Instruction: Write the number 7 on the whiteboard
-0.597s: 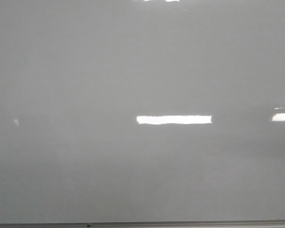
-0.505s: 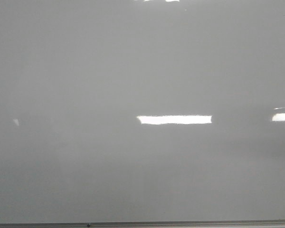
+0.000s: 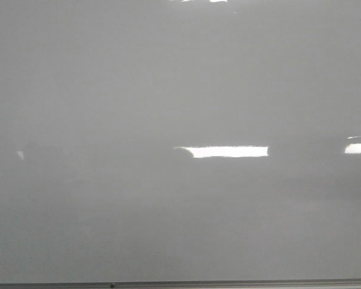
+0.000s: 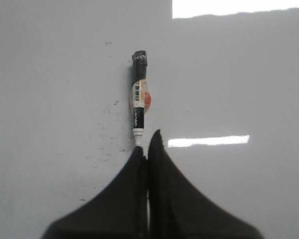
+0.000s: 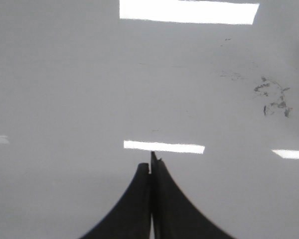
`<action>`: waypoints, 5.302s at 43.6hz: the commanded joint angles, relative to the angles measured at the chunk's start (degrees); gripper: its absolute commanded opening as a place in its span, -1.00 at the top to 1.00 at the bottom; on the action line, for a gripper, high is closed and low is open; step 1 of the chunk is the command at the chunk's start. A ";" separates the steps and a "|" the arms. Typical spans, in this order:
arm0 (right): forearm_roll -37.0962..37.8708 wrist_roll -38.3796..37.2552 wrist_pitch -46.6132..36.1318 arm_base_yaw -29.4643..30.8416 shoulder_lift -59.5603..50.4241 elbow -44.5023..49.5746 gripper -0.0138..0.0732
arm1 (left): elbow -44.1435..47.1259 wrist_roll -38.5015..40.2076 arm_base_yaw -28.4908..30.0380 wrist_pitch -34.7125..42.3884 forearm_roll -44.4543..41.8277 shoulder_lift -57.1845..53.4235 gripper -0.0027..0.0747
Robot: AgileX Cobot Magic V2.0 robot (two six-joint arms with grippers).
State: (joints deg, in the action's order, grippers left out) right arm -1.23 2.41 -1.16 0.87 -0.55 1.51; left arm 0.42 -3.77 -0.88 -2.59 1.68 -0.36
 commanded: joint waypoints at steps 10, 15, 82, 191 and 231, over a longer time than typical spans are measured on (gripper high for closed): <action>-0.19 0.38 -5.20 -0.09 -1.11 -0.14 0.84 | 0.78 0.52 -0.59 5.06 0.12 -0.70 0.98; -0.19 0.38 -7.13 -0.09 -1.11 -0.23 0.84 | 0.67 0.52 -0.59 7.27 0.69 -0.70 0.98; -0.32 -0.56 30.67 -0.09 38.77 -40.33 0.84 | -33.87 0.16 -0.59 -20.93 4.01 29.41 0.98; -0.32 -0.02 31.86 -0.09 42.83 -41.22 -0.73 | -46.56 1.27 3.19 -2.39 -1.11 75.31 0.87; -15.06 16.26 53.53 -7.27 54.47 -55.69 -0.73 | -67.86 -36.31 -29.32 -53.21 12.19 71.50 0.87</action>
State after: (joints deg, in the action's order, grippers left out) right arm -10.82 12.40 53.95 -4.49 52.59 -51.49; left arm -65.17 -37.95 -27.21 -57.37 12.24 71.53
